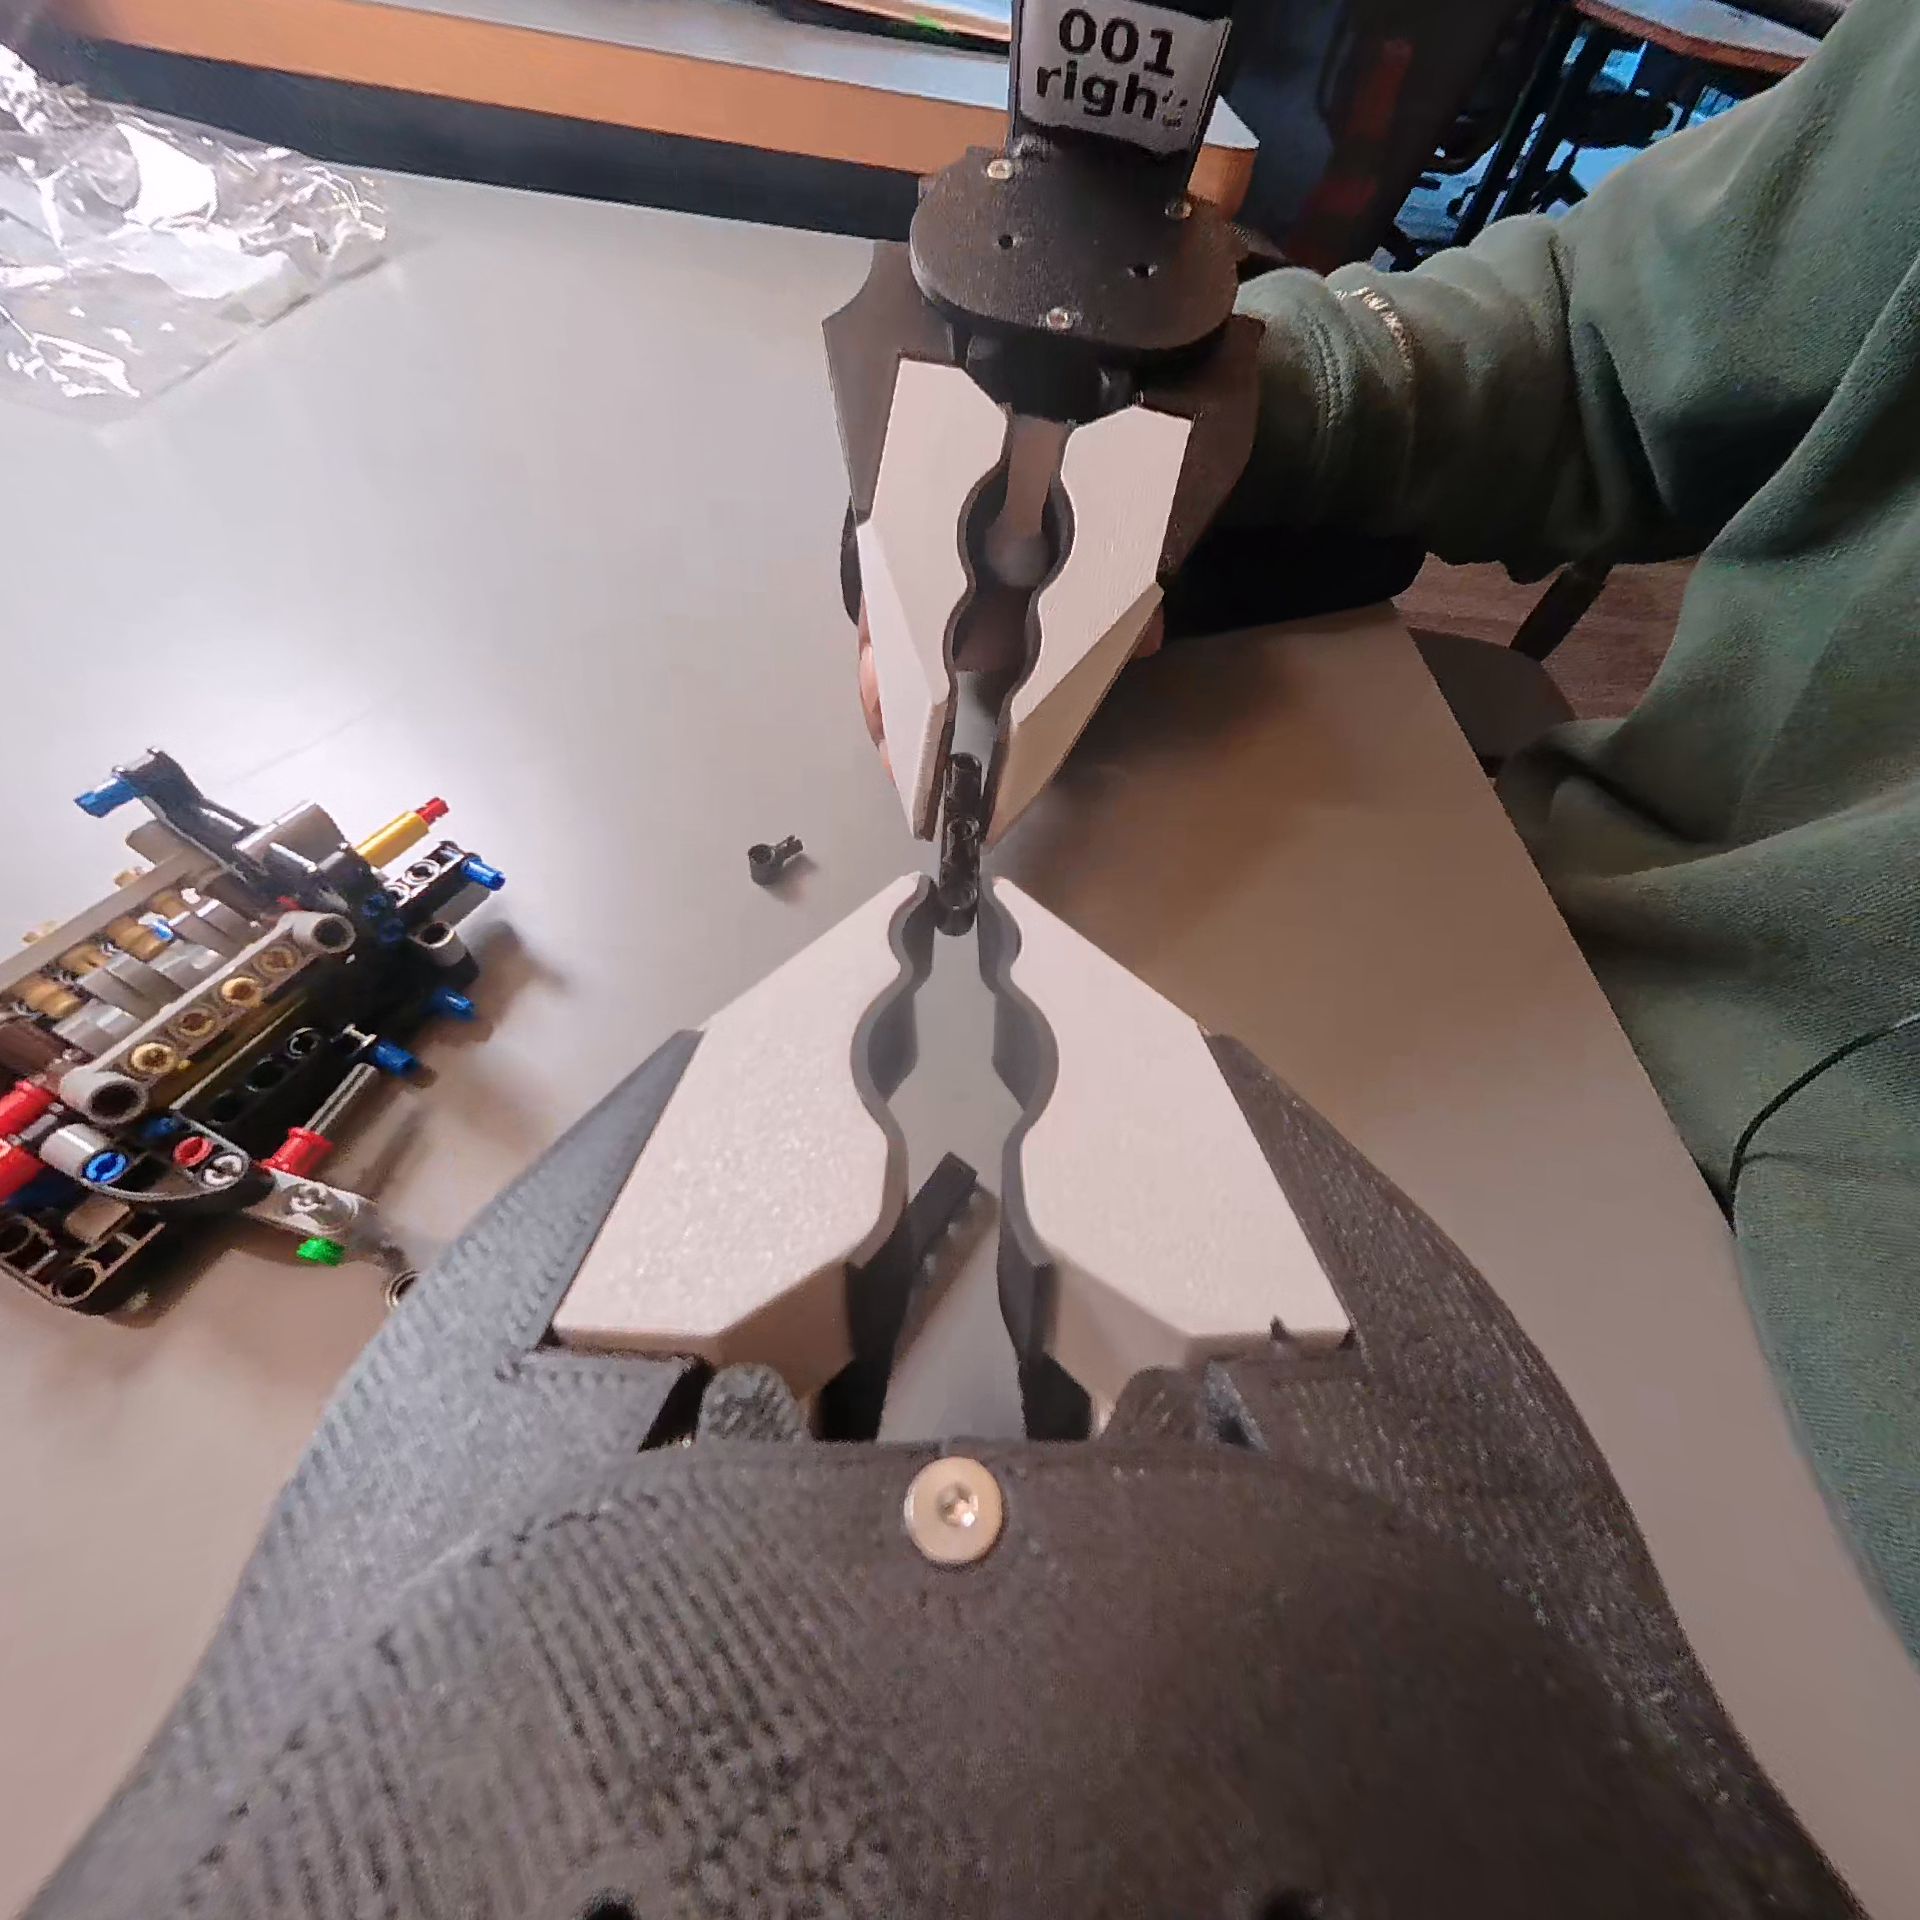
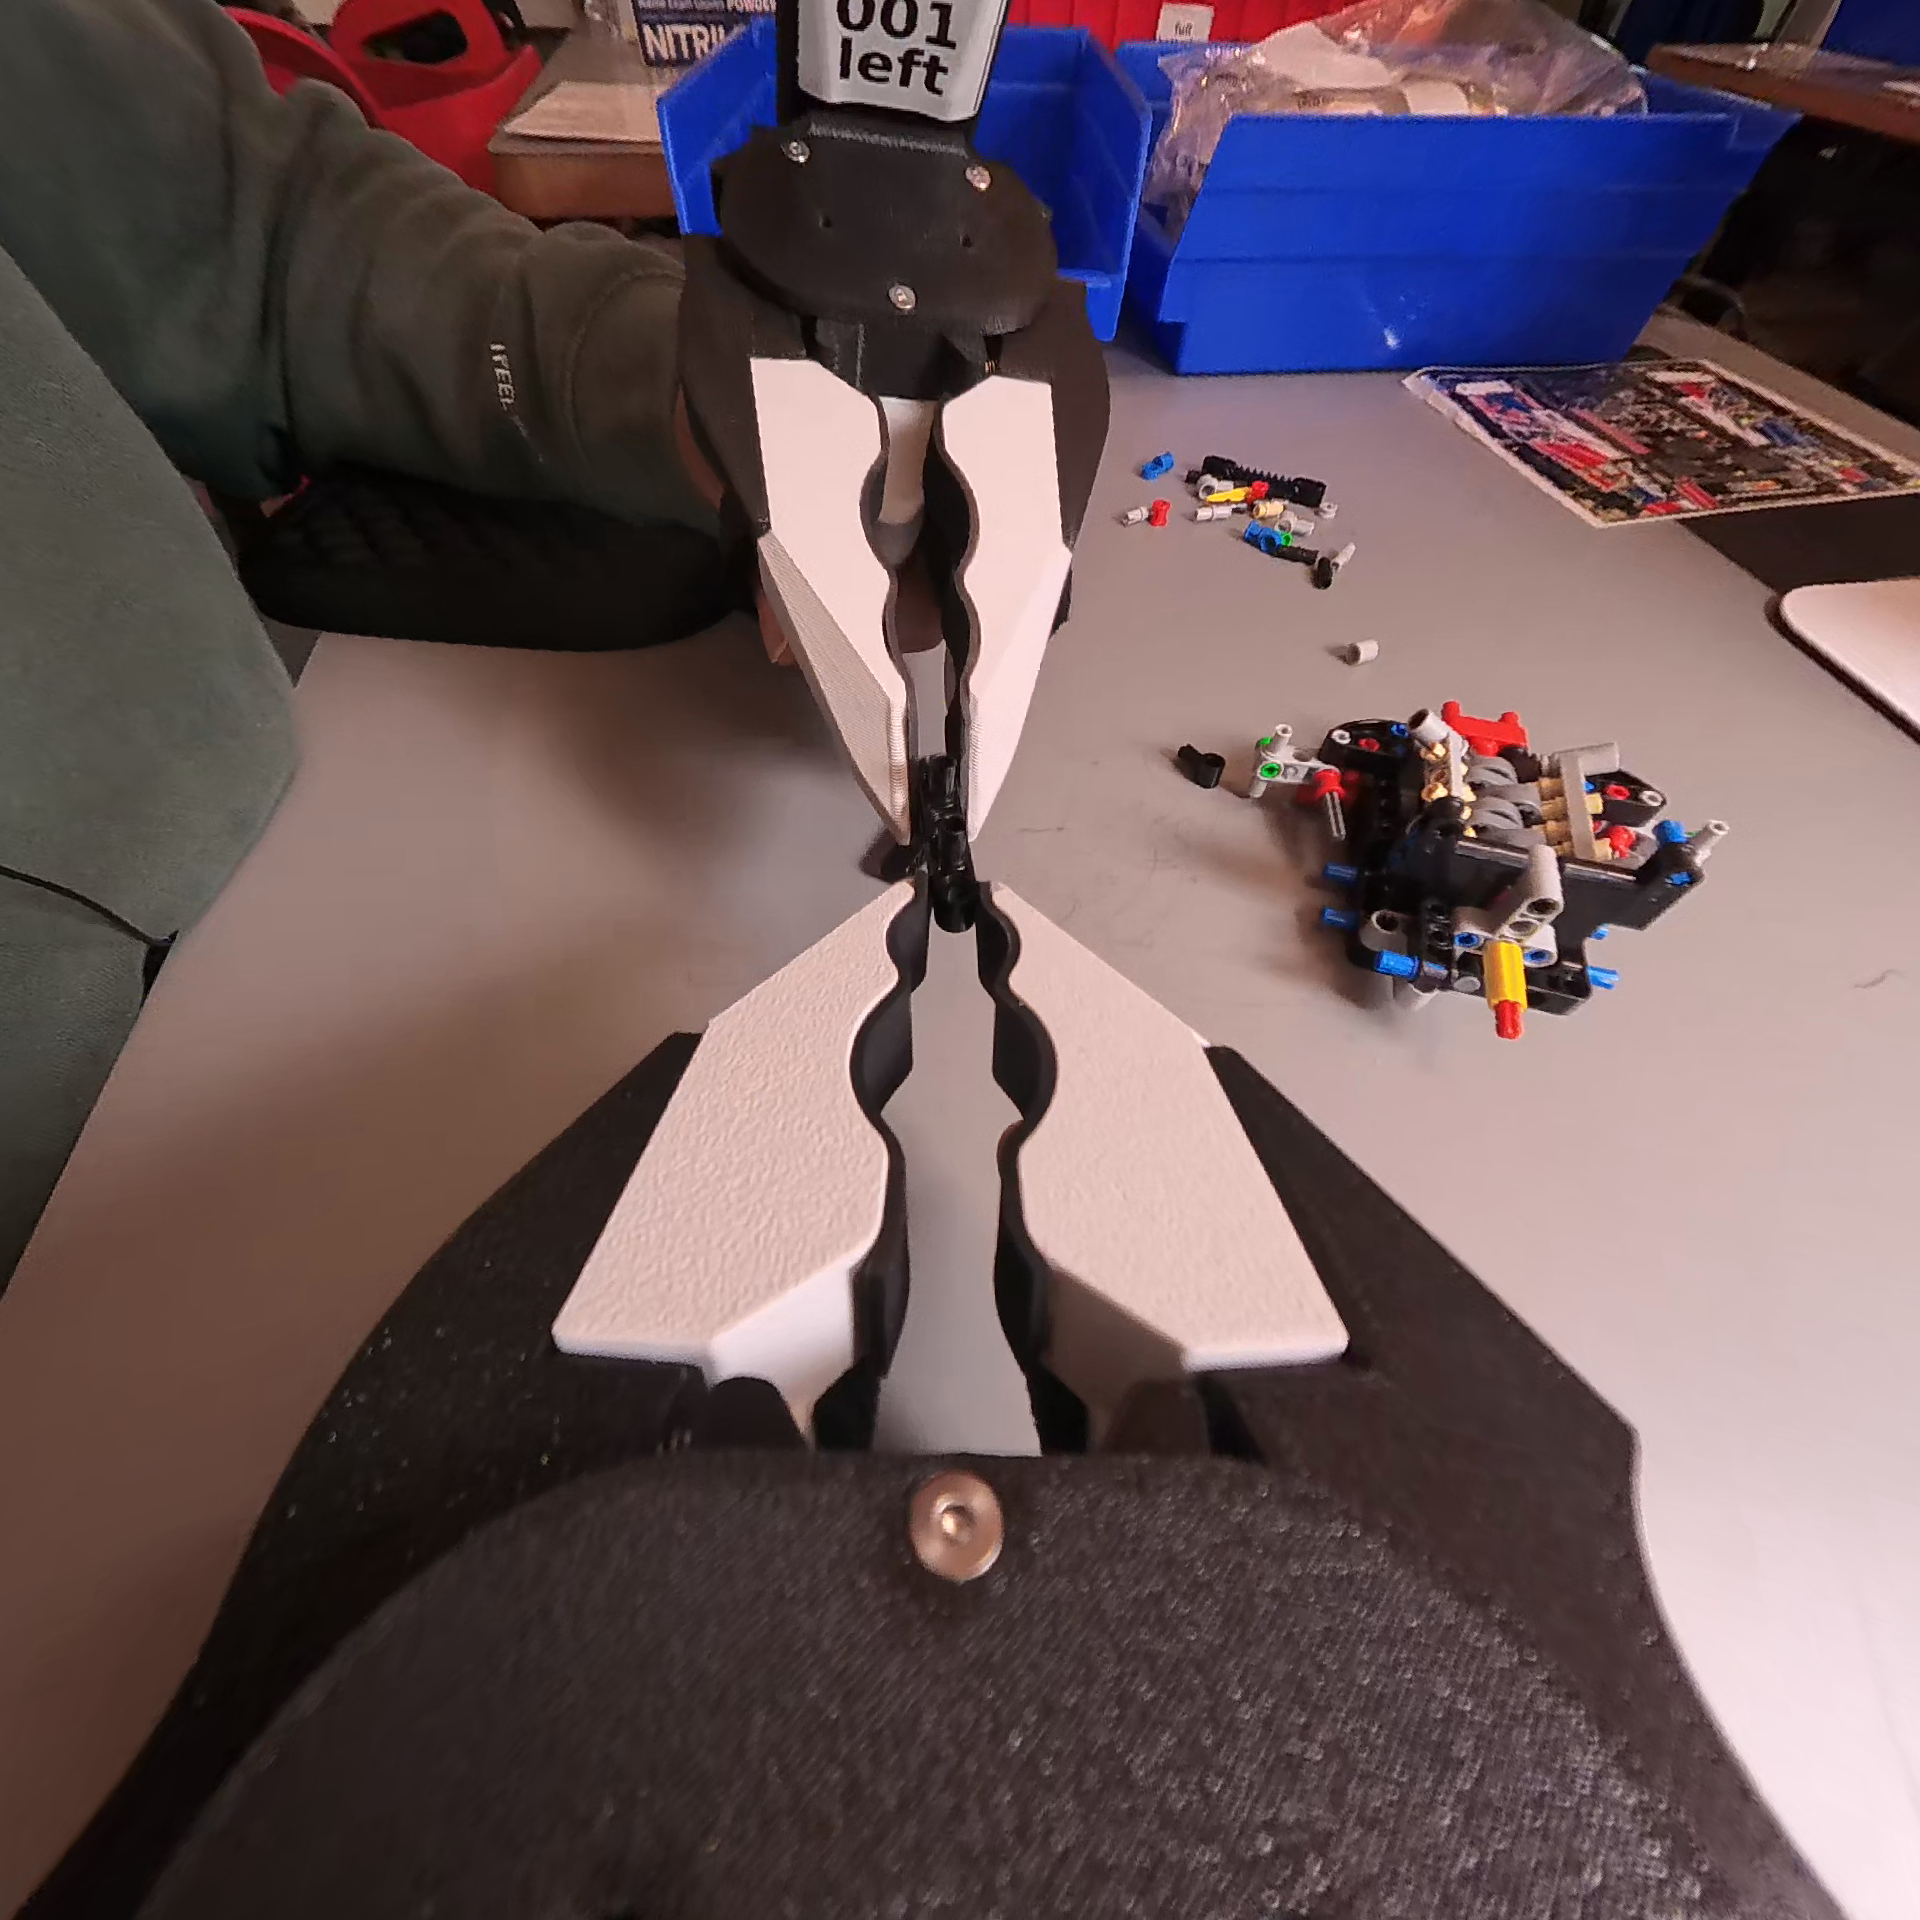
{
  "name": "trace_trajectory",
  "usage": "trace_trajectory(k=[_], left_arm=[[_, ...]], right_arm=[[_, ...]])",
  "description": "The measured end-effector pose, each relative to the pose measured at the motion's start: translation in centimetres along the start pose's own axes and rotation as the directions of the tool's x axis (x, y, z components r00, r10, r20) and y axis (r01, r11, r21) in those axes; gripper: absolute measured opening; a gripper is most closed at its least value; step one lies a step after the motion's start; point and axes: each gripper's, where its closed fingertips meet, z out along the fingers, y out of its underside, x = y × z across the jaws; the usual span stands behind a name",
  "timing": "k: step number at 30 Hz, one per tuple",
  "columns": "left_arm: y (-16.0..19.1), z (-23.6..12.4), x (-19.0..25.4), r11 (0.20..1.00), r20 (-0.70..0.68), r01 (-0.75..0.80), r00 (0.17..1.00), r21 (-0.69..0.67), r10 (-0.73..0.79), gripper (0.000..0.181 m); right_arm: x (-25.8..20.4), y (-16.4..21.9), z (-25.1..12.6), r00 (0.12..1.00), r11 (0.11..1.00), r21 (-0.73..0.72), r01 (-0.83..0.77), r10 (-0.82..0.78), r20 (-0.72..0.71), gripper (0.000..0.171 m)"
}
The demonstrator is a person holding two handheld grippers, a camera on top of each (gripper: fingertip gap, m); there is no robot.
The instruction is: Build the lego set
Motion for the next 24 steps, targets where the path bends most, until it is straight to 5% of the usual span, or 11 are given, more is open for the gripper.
trace_trajectory(k=[24], left_arm=[[2.7,0.7,-1.0,0.991,0.045,0.027,0.999,-0.13,-0.022,0.006]], right_arm=[[0.6,2.1,0.7,0.996,0.987,-0.134,-0.085,0.082,-0.025,0.007]])
